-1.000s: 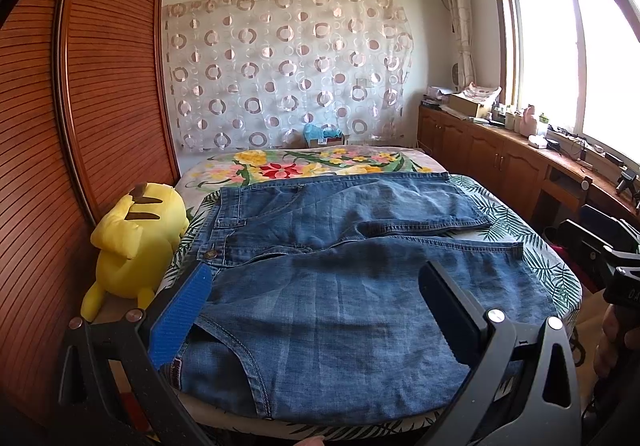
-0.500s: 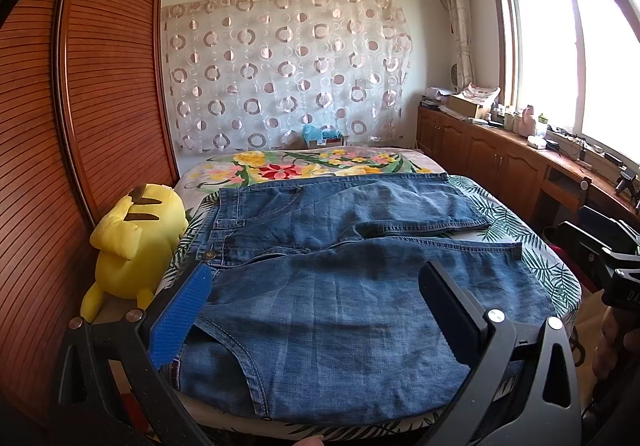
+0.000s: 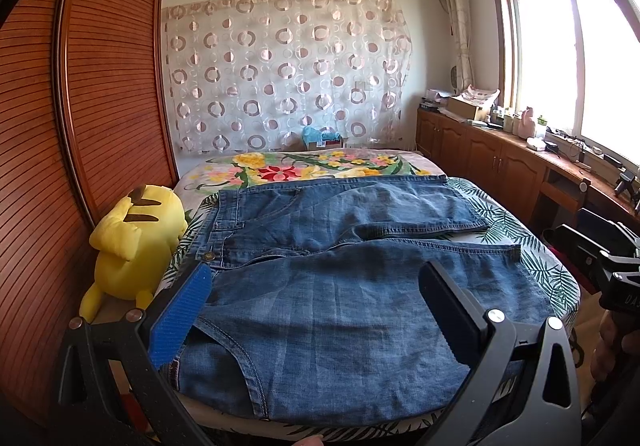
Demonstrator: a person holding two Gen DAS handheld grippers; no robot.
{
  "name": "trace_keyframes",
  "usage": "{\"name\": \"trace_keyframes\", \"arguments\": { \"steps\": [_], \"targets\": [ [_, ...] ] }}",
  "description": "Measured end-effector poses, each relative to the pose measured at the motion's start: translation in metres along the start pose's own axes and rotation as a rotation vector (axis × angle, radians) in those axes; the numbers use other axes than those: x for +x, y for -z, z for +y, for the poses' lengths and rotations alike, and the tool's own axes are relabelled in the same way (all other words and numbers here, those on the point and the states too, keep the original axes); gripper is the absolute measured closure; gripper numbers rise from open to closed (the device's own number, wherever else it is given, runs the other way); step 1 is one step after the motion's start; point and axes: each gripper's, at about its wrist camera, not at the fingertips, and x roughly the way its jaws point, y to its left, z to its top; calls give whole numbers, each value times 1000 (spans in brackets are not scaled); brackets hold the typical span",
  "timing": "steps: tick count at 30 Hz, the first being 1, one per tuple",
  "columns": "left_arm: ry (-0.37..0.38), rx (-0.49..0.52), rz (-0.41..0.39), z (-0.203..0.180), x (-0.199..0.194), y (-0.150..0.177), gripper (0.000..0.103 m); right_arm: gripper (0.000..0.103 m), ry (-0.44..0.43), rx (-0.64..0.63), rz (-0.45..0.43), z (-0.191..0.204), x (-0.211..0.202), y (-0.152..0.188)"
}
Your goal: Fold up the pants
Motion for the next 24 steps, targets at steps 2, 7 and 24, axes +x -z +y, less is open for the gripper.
{"name": "trace_keyframes", "arguments": {
  "steps": [2,7,24],
  "targets": [
    [1,1,1,0,0,-1,0,0,1,0,0,0,0,0],
    [0,1,0,0,0,-1,0,0,1,-1,-1,0,0,0],
    [-4,1,-6,0,-1,0,0,0,1,-6,-1,1,1,0]
  ]
}}
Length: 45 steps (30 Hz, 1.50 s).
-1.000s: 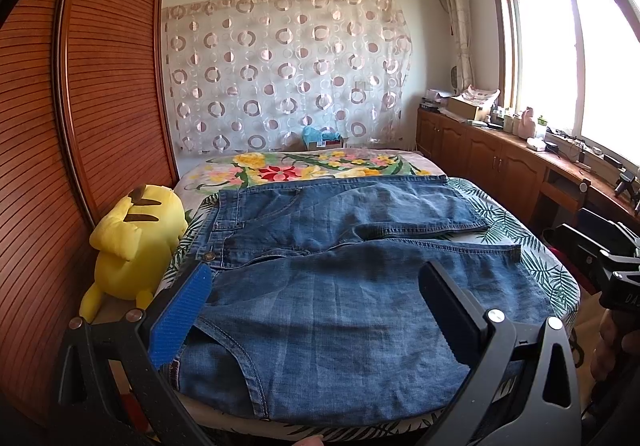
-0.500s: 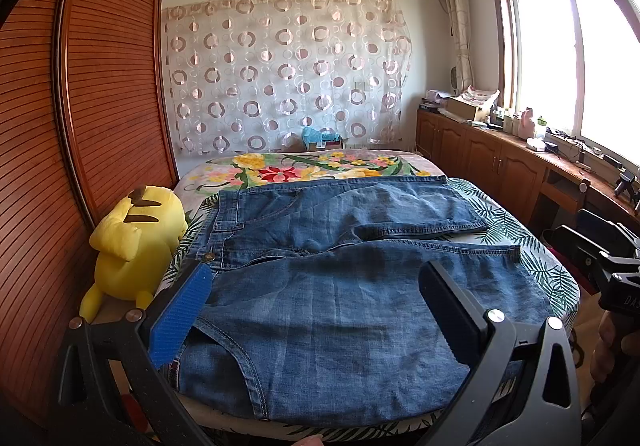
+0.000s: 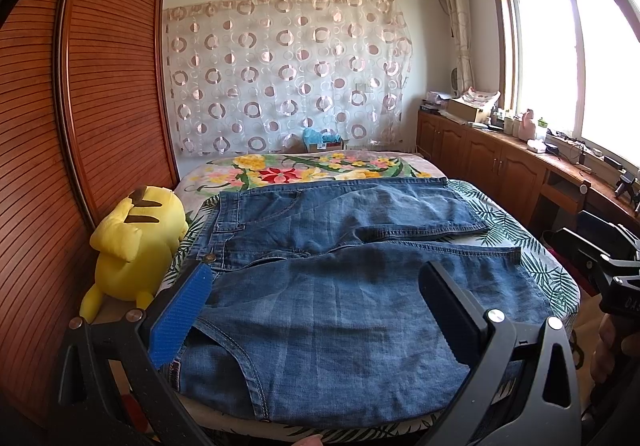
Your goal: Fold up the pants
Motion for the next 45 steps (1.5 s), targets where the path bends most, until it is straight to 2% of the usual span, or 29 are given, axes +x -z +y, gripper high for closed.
{"name": "trace_keyframes", "arguments": {
  "steps": [5,12,19,28,35,41,43,45],
  "targets": [
    [-34,-7,-20,10,-1,-3,0,0,1,-8,19,-1,5,5],
    [-69,-46,39,36,16,-1,0,0,35,-3,76,-14,20,16],
    [-117,-59,80,61,32,16,0,0,60,-1,125,-17,25,13],
    [-135,-91,127,101,43,39,0,0,88,-22,171,-14,24,15],
    [-165,-111,174,131,56,63,0,0,100,-62,257,-10,38,23],
    [-166,-140,180,147,58,76,0,0,107,-65,304,-5,39,26],
    [-155,-156,189,153,57,79,1,0,111,-66,316,-3,37,26],
    [-129,-170,203,157,57,82,16,0,112,-61,325,-3,34,25]
  ]
}}
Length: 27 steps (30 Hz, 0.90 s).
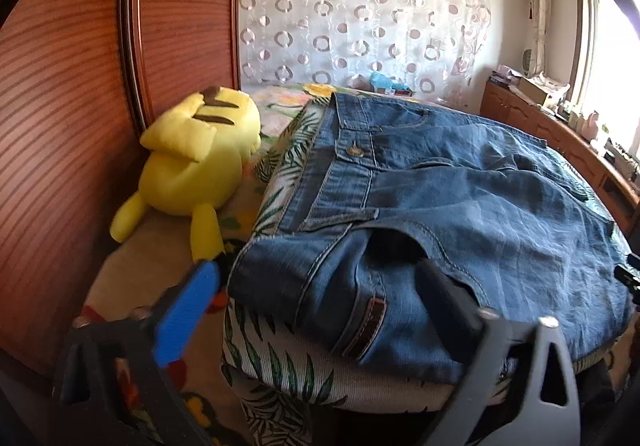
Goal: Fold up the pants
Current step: 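Move the left tool to the jeans waistband while the right tool reaches the leg hem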
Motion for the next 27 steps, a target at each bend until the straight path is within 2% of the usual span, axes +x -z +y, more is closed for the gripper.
{"name": "trace_keyframes", "arguments": {
  "steps": [3,6,12,16,19,21,27],
  "targets": [
    [16,-3,20,3,-1,3,26,0,-4,17,13,-2,-3,0],
    [27,-7,37,4,-1,7,29,0,-3,18,22,-4,-7,0],
    [9,-37,90,12,15,14,30,0,3,22,36,-7,-11,6],
    [6,-25,78,10,13,15,31,0,0,35,61,-16,-6,1],
    [16,-24,69,9,11,16,46,0,-4,36,76,-22,-8,-1],
    [10,-29,60,10,9,14,62,4,-10,29,84,-23,-13,0],
    [49,-35,28,10,2,5,85,18,-30,12,100,-30,-24,1]
  ]
}}
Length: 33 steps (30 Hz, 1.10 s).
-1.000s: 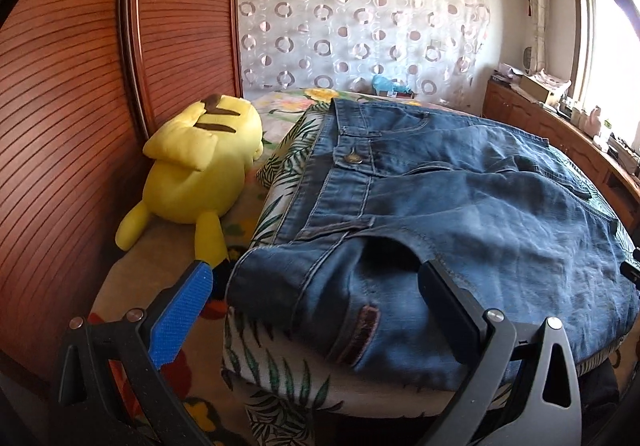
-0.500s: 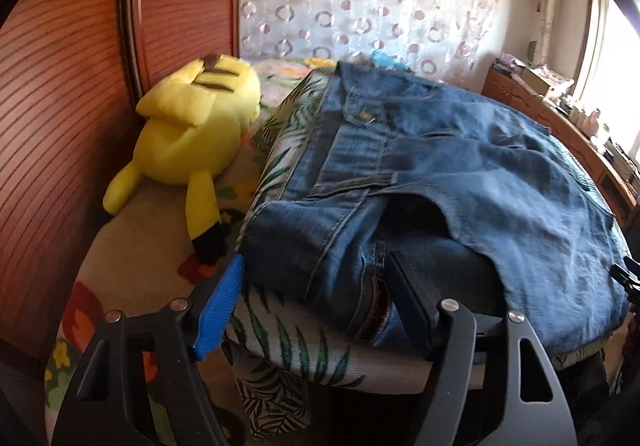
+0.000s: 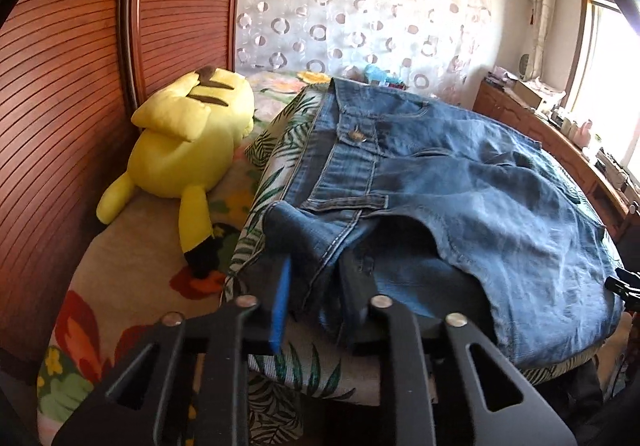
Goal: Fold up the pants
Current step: 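Move the left tool to the jeans waistband while the right tool reaches the leg hem, then close the left tool on the waistband edge while the right tool closes on the hem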
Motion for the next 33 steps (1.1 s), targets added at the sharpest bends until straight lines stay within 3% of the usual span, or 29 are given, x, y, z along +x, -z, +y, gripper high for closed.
{"name": "trace_keyframes", "arguments": {
  "steps": [11,16,23,26,29,33],
  "targets": [
    [22,70,-97,-19,-26,-30,90,26,2,12,40,-11,-4,-5],
    [34,93,-118,-30,-28,-39,90,50,-21,33,45,-18,-11,-5],
    [48,128,-153,-44,-34,-53,92,68,-20,2,49,-11,-10,-8],
    [57,145,-176,-53,-35,-63,93,85,-57,-10,56,-11,-9,-12],
    [71,167,-202,-63,-36,-75,93,91,-78,-25,57,-11,-8,-13],
    [82,195,-236,-77,-37,-92,93,93,-99,-16,-4,-16,-20,-24]
  ]
}}
